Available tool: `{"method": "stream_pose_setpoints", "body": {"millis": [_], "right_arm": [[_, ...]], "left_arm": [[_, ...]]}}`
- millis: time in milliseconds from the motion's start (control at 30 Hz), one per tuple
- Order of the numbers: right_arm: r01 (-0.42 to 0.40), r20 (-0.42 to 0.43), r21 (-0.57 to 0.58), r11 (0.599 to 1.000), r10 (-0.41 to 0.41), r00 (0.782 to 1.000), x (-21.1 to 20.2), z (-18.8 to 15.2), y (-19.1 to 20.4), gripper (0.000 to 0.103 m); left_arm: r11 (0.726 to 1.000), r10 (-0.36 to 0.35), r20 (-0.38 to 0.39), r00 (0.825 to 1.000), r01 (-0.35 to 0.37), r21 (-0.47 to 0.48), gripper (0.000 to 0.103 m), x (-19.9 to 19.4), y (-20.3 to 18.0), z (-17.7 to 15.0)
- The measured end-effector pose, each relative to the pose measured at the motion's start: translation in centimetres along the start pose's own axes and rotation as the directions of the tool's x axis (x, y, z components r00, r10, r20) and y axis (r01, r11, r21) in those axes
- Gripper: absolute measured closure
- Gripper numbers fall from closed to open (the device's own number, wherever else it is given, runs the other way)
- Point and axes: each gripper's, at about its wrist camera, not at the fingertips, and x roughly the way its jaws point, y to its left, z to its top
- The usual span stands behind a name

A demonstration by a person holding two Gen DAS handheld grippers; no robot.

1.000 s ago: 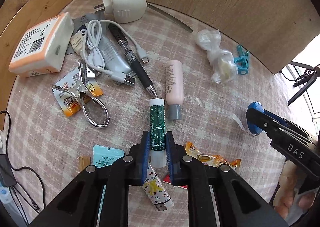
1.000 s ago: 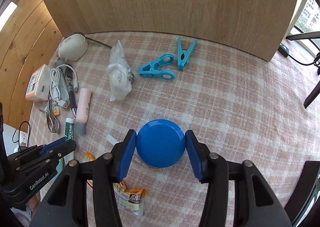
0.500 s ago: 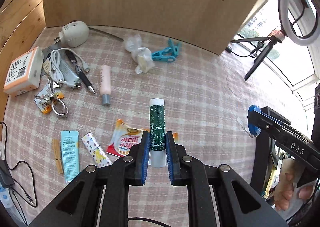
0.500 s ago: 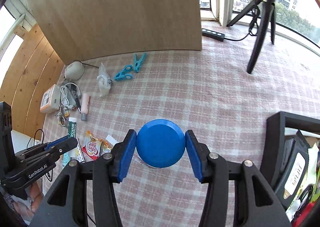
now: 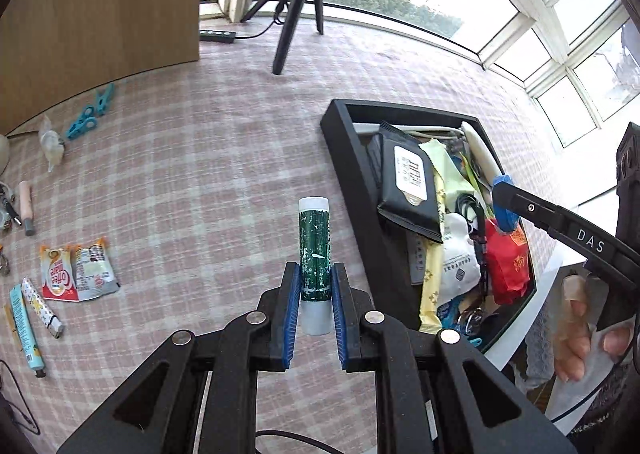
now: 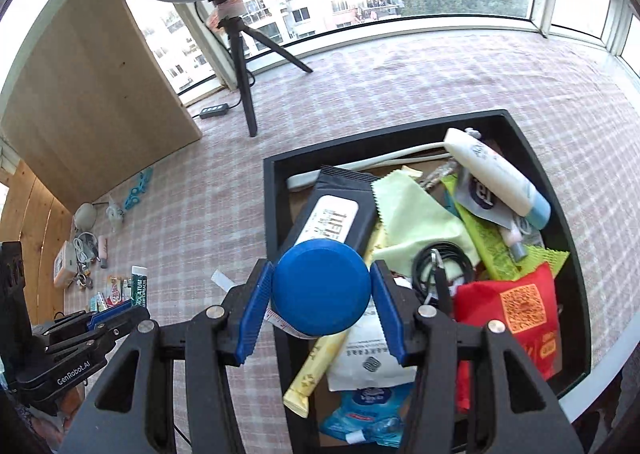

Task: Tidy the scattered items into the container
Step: 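Carry the green tube and blue lid into the black tray and release both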

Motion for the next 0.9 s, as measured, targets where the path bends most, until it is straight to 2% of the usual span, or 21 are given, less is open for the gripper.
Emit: {"method": "stream_pose_setpoints", "body": {"millis": [167, 300, 567, 600, 667, 800, 900], "right_arm": [[0.087, 0.027, 0.140, 0.986, -0.091, 0.995, -3.3, -2.3, -8.2, 0.054], [0.150, 0.016, 0.217, 0.965, -0.157, 0.988, -5.0, -4.2, -13.3, 0.054], [0.194, -0.013, 0.288, 0.938, -0.199, 0.980, -5.9, -6.5, -18.1, 0.054], [0.189, -0.015, 0.286, 0.939, -0.193, 0.981, -5.8, -6.5, -18.3, 0.054], [0.166, -0.016, 0.270, 0.948, -0.169, 0.986, -5.9, -6.5, -18.3, 0.053], [0.175, 0.009, 0.266, 0.948, -0.184, 0.983, -6.4, -6.1, -18.0, 0.045], [0.154, 0.021, 0.272, 0.950, -0.165, 0.986, -6.5, -5.7, -17.7, 0.045]], "left_arm": [[0.993, -0.054, -0.036, 0.998, 0.057, 0.105, 0.089, 1.7, -6.1, -0.4], [0.980, -0.083, -0.062, 0.995, 0.093, 0.176, 0.089, 2.7, -10.4, -0.9], [0.959, -0.100, -0.132, 0.986, 0.131, 0.250, 0.089, 4.4, -15.5, -2.7], [0.959, -0.107, -0.142, 0.984, 0.140, 0.247, 0.086, 4.6, -15.8, -2.7], [0.961, -0.108, -0.150, 0.983, 0.142, 0.239, 0.055, 4.7, -16.0, -2.7], [0.962, -0.075, -0.089, 0.993, 0.096, 0.254, 0.053, 3.9, -16.0, -2.8], [0.968, -0.063, -0.075, 0.995, 0.079, 0.238, 0.053, 3.5, -15.2, -2.6]]}}
